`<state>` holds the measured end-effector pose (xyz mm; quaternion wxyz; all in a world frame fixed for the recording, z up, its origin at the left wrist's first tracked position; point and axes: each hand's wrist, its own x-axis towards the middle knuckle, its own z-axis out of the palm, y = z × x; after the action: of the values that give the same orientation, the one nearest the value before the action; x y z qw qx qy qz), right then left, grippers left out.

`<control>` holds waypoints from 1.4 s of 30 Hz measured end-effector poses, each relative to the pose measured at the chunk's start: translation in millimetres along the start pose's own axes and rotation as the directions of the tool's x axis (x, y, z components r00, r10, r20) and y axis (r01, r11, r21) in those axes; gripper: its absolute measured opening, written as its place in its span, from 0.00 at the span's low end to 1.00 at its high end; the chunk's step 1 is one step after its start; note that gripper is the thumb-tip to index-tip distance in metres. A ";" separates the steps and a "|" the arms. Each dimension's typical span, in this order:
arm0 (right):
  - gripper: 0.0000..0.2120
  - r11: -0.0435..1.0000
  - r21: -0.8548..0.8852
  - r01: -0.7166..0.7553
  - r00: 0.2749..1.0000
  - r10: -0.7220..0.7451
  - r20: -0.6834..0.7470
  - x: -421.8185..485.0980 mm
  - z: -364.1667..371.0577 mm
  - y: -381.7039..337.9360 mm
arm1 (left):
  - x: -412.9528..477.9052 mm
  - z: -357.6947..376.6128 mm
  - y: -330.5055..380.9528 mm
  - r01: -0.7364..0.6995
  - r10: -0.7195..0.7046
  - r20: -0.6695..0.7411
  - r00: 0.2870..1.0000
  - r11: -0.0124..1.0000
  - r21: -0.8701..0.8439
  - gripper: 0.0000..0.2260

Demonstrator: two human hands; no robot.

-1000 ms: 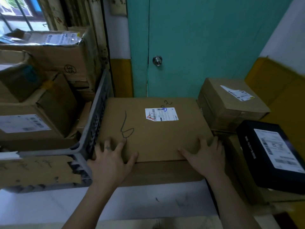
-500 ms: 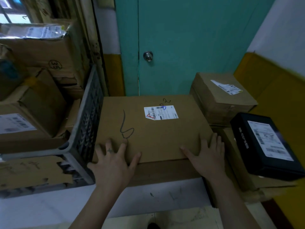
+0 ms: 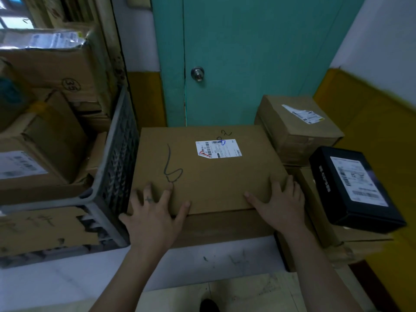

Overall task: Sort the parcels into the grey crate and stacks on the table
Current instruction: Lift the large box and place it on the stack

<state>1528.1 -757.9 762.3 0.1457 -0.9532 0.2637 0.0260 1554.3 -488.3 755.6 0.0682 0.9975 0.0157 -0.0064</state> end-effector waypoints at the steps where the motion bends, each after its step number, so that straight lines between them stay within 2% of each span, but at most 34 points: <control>1: 0.53 1.000 -0.005 -0.001 1.000 0.001 0.001 -3.9 -0.6 -0.5 | -3.2 -0.6 -2.5 -0.001 0.001 -0.002 1.000 1.000 0.000 0.32; 4: 0.51 1.000 -0.006 -0.009 1.000 0.009 -0.007 -17.3 0.0 0.1 | -13.1 -4.8 -8.2 -0.014 0.014 -0.003 1.000 1.000 0.010 0.31; 13: 0.54 0.999 0.028 -0.045 0.998 0.046 -0.033 -53.7 4.8 2.9 | -30.3 5.5 -31.9 -0.087 0.087 -0.060 0.994 0.996 -0.007 0.33; 20: 0.53 1.000 0.015 0.005 1.000 -0.005 -0.012 -70.4 5.2 12.4 | -60.3 6.1 -36.1 -0.017 0.017 -0.071 0.997 1.000 -0.002 0.33; 25: 0.53 0.999 -0.025 0.049 0.998 -0.049 -0.026 -79.5 6.0 21.8 | -82.7 4.4 -31.7 0.048 -0.052 -0.059 0.997 0.997 -0.062 0.34; 31: 0.48 0.987 -0.077 0.138 0.989 -0.141 -0.036 -84.6 9.5 39.4 | -102.9 5.3 -30.5 0.076 -0.086 -0.126 0.988 0.994 -0.083 0.28; 33: 0.46 0.987 -0.008 0.163 0.983 -0.163 -0.080 -83.2 10.8 47.0 | -104.5 6.7 -40.1 0.111 -0.134 -0.137 0.982 0.981 -0.161 0.27; 37: 0.46 0.918 0.367 0.147 0.981 -0.088 -0.172 -87.3 17.1 62.4 | -111.8 12.6 -53.4 0.155 -0.245 -0.230 0.942 0.923 -0.351 0.33; 40: 0.44 0.890 0.432 0.147 0.981 -0.074 -0.181 -92.4 21.6 66.5 | -122.9 17.7 -41.1 0.247 -0.413 -0.152 0.898 0.758 -0.603 0.35; 42: 0.43 0.885 0.442 0.146 0.980 -0.067 -0.189 -91.5 23.0 66.0 | -125.5 21.2 -35.5 0.246 -0.477 -0.135 0.869 0.651 -0.718 0.37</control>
<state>1416.4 -759.9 734.5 0.3425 -0.9046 0.2210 -0.1249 1427.5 -459.9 731.6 0.4218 0.8656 0.2287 0.1436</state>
